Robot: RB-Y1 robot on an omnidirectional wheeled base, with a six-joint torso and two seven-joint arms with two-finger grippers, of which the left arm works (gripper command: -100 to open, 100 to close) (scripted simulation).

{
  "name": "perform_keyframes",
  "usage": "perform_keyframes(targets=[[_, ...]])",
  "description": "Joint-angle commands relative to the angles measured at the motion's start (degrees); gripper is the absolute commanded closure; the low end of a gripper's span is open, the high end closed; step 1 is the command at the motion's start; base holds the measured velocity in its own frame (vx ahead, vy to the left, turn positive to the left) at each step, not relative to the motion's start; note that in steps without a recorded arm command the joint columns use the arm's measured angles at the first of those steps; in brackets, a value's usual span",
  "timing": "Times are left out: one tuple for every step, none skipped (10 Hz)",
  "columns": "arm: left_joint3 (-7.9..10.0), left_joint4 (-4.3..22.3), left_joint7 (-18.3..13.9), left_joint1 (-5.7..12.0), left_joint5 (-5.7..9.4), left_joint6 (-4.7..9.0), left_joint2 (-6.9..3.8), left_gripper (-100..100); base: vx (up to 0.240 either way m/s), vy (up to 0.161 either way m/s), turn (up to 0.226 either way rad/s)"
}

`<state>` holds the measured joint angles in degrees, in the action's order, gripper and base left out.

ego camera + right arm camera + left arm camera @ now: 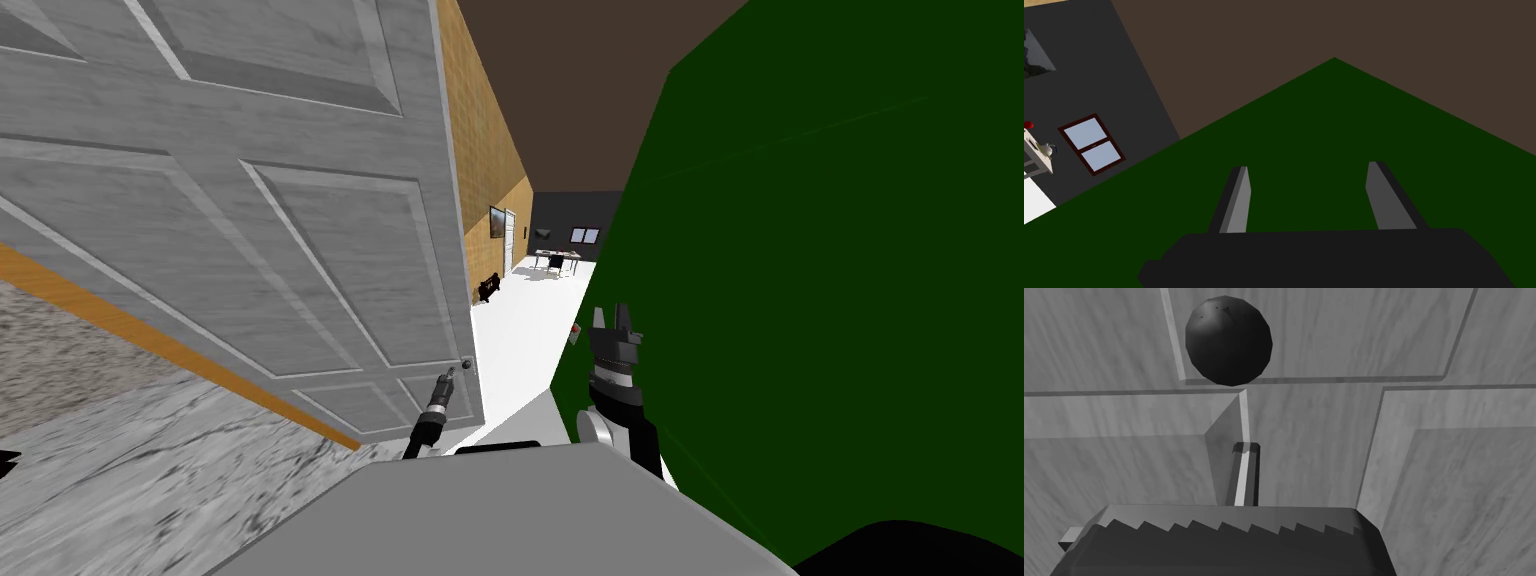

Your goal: Push the door open

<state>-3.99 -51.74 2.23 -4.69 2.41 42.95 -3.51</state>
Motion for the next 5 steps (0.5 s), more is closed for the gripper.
perform_keyframes(targets=[[-0.08, -0.31, -0.11, -0.26, 0.13, -0.17, 0.13, -100, -0.186, -0.099, 0.037], [-0.05, -0.59, -0.13, -0.41, 0.27, -0.33, 0.32, -100, -0.242, -0.085, 0.038], [-0.02, -0.88, -0.15, -0.56, 0.42, -0.50, 0.64, -100, -0.236, -0.092, 0.054], [0.01, -1.17, -0.17, -0.71, 0.56, -0.66, 1.05, -100, -0.213, -0.090, 0.048], [0.06, -1.54, -0.20, -0.90, 0.75, -0.88, 1.79, -100, -0.224, -0.110, 0.067]])
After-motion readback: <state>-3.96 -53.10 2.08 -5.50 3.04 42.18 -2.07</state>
